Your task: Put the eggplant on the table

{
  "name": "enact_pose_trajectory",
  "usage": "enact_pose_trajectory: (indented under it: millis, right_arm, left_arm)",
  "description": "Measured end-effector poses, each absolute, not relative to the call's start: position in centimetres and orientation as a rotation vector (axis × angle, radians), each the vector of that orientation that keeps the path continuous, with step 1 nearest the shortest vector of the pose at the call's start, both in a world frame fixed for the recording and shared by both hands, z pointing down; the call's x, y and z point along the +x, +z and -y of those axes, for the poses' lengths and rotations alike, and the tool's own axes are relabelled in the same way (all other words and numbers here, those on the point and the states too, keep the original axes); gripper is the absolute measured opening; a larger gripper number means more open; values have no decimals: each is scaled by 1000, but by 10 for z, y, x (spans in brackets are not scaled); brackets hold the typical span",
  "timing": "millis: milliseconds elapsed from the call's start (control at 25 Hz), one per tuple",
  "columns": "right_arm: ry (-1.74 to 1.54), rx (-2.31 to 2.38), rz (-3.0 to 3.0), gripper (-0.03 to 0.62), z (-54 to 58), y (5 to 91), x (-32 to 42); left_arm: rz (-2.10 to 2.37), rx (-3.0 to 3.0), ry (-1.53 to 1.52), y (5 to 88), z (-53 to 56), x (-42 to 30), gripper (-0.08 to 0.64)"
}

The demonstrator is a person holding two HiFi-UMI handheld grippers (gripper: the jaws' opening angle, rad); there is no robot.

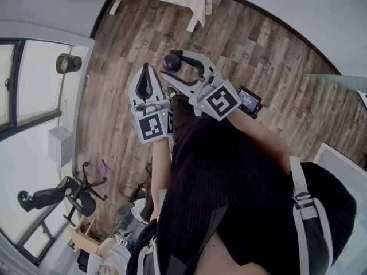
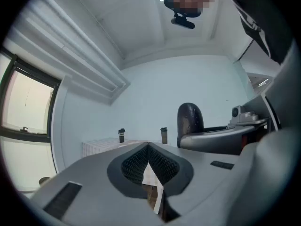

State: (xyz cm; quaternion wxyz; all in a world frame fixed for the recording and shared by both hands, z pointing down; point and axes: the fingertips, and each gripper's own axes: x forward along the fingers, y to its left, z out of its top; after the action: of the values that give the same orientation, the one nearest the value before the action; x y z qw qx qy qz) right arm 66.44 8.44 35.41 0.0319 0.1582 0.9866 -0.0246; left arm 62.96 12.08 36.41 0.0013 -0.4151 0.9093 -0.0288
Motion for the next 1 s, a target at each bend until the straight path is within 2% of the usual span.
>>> enact_pose_trajectory:
  millis: [200, 440, 1000]
  right_arm:
    - [-178, 586, -3017, 216, -100, 355, 660]
    - [-148, 599, -3016, 219, -112, 354, 639]
    - [-101, 397, -3123, 219, -106, 358, 534]
  left_arm:
    - [-2863, -1297, -91, 367, -131, 622, -11]
    - [-2868, -1298, -74, 368, -141, 600, -11]
    - [-2779, -1404, -66, 355, -146, 498, -11]
